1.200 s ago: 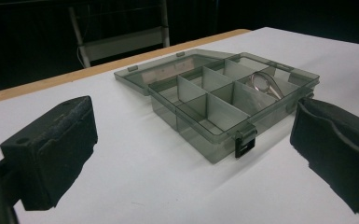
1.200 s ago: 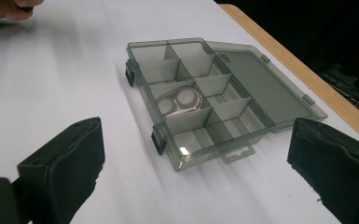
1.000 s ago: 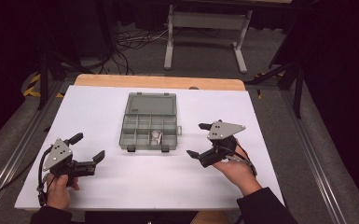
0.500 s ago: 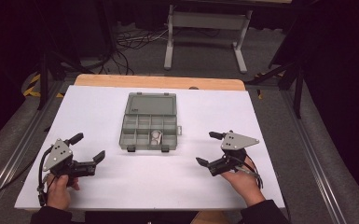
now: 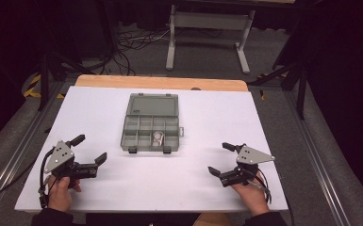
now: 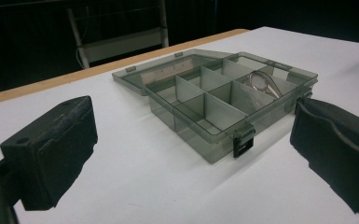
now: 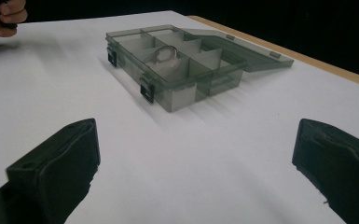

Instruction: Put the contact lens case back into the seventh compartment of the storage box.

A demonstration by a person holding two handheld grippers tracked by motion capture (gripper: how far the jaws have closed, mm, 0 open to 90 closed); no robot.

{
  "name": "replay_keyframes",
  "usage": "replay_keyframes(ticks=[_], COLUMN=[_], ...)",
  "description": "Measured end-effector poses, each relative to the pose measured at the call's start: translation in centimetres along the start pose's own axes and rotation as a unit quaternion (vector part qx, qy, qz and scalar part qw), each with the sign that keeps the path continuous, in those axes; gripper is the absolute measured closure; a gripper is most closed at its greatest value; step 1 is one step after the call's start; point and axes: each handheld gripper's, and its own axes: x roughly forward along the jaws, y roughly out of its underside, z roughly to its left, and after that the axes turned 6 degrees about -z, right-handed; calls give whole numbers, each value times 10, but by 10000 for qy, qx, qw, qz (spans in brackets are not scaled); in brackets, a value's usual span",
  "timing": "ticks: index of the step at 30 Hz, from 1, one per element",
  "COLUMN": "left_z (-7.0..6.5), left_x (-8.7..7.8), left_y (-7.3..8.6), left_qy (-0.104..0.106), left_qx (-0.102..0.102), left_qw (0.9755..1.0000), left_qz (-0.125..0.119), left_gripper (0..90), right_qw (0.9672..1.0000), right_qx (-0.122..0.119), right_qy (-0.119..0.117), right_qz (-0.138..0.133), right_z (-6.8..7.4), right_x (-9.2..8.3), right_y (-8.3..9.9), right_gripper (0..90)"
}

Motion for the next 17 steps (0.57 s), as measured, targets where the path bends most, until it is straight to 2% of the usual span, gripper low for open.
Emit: replay_keyframes(ticks=[3, 12, 17], left_z=[0, 0, 0], left_x=[1, 1, 1], left_y=[1, 1, 1], left_qy=[-27, -28, -31], left_qx=[-18, 20, 10], left_qw=[10000, 10000, 10000], left_qz=[6, 17, 21], left_gripper=[15, 15, 15], right_qw=[9999, 9997, 9997], right_qx=[64, 85, 82], right_qy=[135, 182, 188], right_qz=[9, 123, 94], right_z=[-5, -9, -9], right_x=[-5, -3, -3], right_y=[5, 9, 9], right_gripper=[12, 10, 10])
